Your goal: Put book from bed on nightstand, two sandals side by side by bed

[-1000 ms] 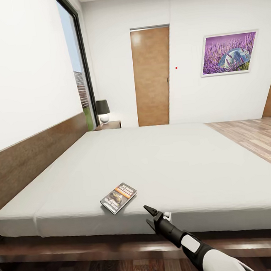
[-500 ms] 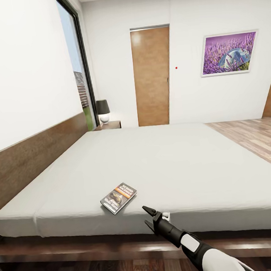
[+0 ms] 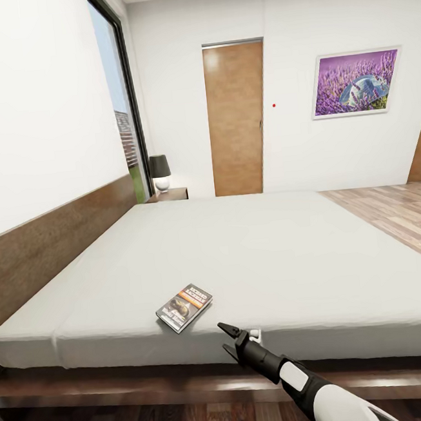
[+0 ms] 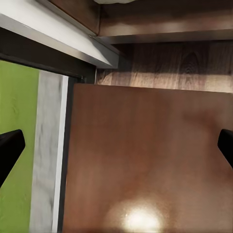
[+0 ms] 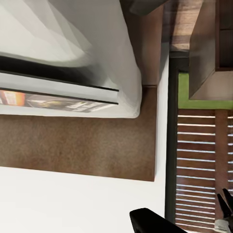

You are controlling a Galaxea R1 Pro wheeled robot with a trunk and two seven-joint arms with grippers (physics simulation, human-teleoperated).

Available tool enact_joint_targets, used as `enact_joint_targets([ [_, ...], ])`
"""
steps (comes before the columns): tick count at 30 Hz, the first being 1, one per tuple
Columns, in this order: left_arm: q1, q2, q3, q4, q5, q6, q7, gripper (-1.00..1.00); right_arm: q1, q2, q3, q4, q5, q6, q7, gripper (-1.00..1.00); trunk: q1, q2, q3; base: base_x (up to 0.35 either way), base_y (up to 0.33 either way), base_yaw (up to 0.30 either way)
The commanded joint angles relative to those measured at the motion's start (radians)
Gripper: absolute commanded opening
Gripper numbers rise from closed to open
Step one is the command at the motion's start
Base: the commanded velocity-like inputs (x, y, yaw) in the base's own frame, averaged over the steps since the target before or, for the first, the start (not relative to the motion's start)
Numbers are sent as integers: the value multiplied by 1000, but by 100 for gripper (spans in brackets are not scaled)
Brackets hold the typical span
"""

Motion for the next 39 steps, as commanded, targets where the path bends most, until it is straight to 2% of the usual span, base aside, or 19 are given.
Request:
enact_joint_targets([
  [1, -7, 0, -6, -1, 11, 2, 9, 100, 0, 0, 3, -1, -8, 8, 1, 100, 0, 0, -1, 0, 0, 0],
  [10, -7, 0, -6, -2, 11, 2, 9, 100, -1, 0, 5, -1, -7, 0, 15, 100, 0, 0, -1, 0, 0, 0],
  [20, -7, 0, -6, -2, 10, 2, 9, 100, -1, 0, 6, -1, -7, -2, 60, 100, 0, 0, -1, 0, 0, 0],
  [39, -7, 0, -6, -2, 10, 2, 9, 100, 0, 0, 7, -1, -7, -2, 70, 100, 0, 0, -1, 0, 0, 52],
])
